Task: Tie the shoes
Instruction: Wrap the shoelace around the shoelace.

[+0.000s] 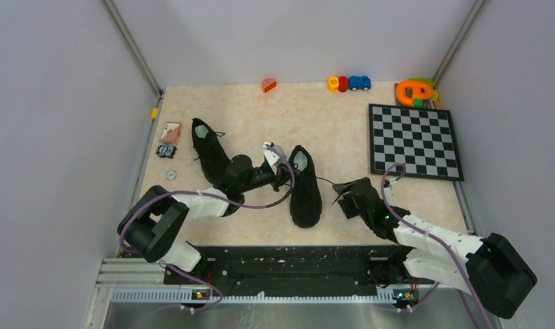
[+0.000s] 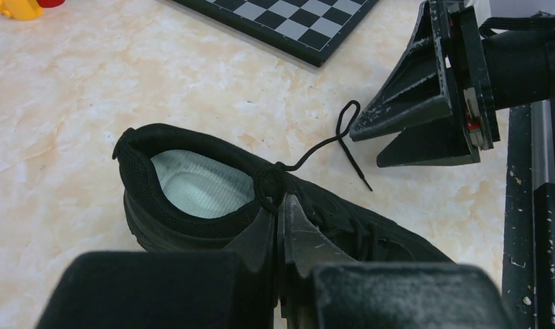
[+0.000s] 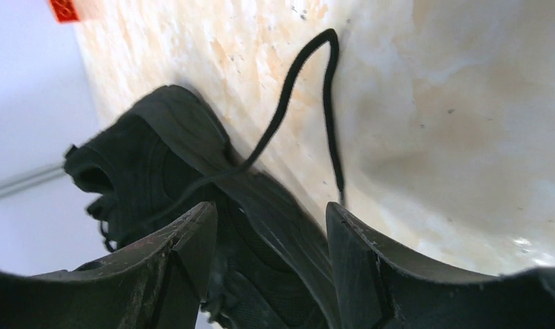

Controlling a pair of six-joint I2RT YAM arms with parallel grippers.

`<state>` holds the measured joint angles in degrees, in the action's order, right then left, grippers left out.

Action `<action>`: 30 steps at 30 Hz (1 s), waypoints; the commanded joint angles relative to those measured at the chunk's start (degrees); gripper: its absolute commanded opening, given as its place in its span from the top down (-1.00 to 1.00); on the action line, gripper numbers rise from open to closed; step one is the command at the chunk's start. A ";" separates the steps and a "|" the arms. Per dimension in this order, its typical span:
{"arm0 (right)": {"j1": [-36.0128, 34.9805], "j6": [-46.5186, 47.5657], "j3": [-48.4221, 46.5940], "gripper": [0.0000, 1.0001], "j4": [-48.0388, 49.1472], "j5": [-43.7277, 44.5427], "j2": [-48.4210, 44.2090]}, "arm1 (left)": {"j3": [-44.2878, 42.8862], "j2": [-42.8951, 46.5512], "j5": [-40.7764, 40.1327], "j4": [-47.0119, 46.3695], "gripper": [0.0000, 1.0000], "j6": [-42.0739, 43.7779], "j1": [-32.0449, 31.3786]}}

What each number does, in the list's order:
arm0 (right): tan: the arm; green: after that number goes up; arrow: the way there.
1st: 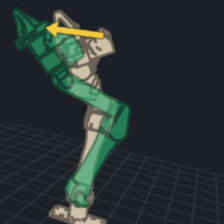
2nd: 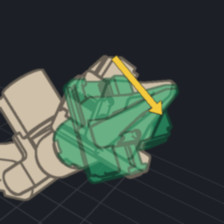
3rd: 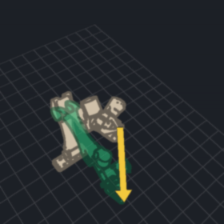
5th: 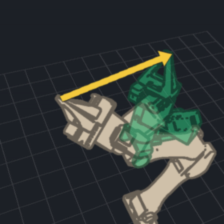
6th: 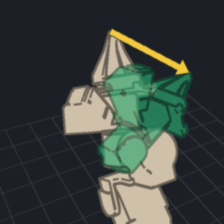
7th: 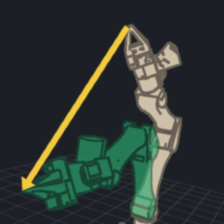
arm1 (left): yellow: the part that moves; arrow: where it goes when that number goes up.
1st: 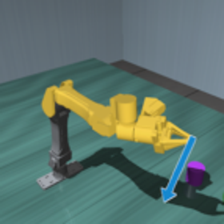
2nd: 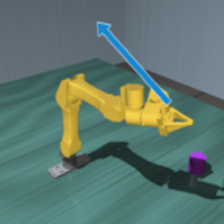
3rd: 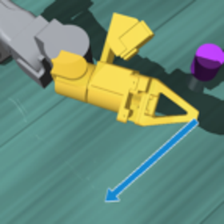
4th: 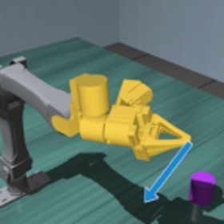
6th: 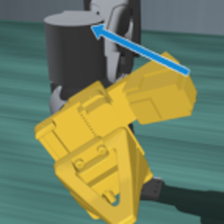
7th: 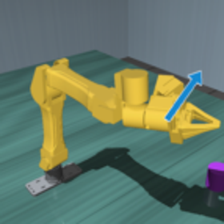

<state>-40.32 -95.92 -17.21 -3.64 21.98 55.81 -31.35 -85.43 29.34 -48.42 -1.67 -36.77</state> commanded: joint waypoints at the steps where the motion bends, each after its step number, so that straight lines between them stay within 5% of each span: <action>1: 0.50 -8.98 1.12 -0.21 11.98 4.69 2.33 | 1.90 1.93 0.98 -3.95 1.00 1.14 0.57; 14: 0.44 -12.72 -1.50 -0.10 18.55 7.32 12.67 | 3.47 3.56 1.02 -5.10 1.00 1.14 1.81; 18: 0.49 -12.90 -1.80 0.41 20.14 9.69 15.14 | 3.84 4.40 0.02 -4.53 1.00 0.85 2.15; 20: 0.50 -12.57 -1.87 1.00 19.62 10.54 15.23 | 3.89 4.94 -2.44 -3.47 1.00 -0.87 2.65; 30: 7.48 2.29 -1.69 1.00 8.55 10.76 4.12 | 7.41 7.64 -12.05 -0.84 1.00 -7.82 6.32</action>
<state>-36.05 -101.10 -18.15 7.20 32.75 63.61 -25.34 -79.96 22.00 -48.34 -6.52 -31.64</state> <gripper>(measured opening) 0.016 0.015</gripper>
